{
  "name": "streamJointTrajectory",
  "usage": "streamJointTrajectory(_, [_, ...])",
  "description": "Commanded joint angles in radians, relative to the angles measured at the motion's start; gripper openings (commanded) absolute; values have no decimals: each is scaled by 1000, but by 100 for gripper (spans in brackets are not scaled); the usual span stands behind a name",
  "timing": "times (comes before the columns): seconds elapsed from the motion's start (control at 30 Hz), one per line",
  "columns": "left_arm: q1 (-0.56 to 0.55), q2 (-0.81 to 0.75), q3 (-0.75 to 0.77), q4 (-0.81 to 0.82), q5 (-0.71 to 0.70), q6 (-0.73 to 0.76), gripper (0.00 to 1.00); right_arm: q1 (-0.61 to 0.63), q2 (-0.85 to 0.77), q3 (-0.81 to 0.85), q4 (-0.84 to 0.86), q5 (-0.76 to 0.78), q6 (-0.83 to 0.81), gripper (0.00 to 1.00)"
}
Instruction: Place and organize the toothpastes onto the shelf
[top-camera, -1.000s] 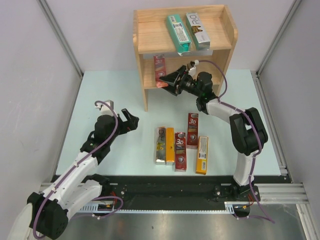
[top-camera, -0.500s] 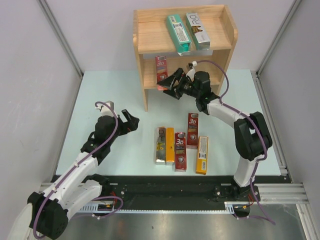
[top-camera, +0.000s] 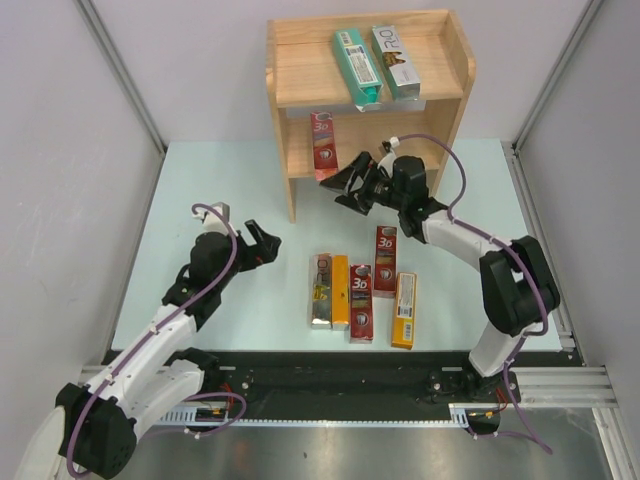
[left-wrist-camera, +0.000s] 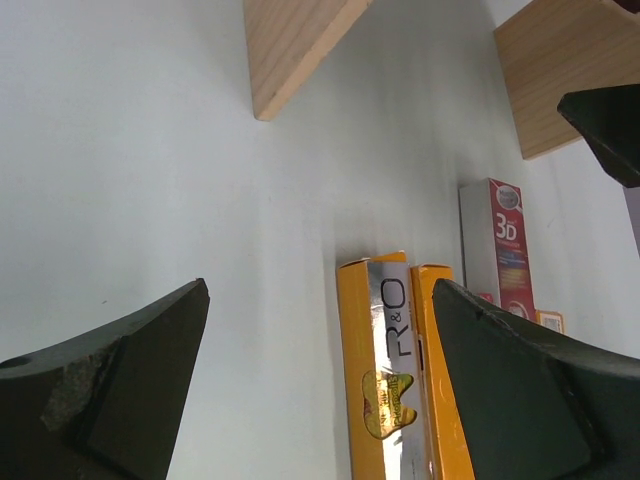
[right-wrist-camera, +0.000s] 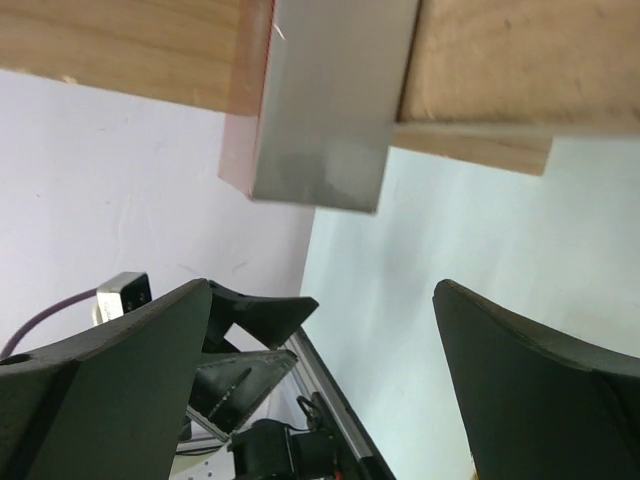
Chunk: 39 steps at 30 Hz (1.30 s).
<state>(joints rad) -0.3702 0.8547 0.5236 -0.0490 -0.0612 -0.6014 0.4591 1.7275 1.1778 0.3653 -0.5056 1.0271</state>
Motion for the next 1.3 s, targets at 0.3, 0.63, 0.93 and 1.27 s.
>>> streamJointTrajectory(0.3, [-77, 113, 19, 100, 94, 28, 100, 49, -368, -107, -298, 220, -246, 100])
streamJointTrajectory(0.63, [-256, 424, 131, 109, 83, 14, 100, 105, -525, -176, -486, 317, -352, 100])
streamJointTrajectory(0.93, [-334, 578, 187, 110, 28, -37, 100, 112, -623, -247, -574, 315, -375, 100])
streamJointTrajectory(1.27, [-358, 600, 211, 106, -34, -61, 93, 101, -681, -270, -632, 338, -398, 100])
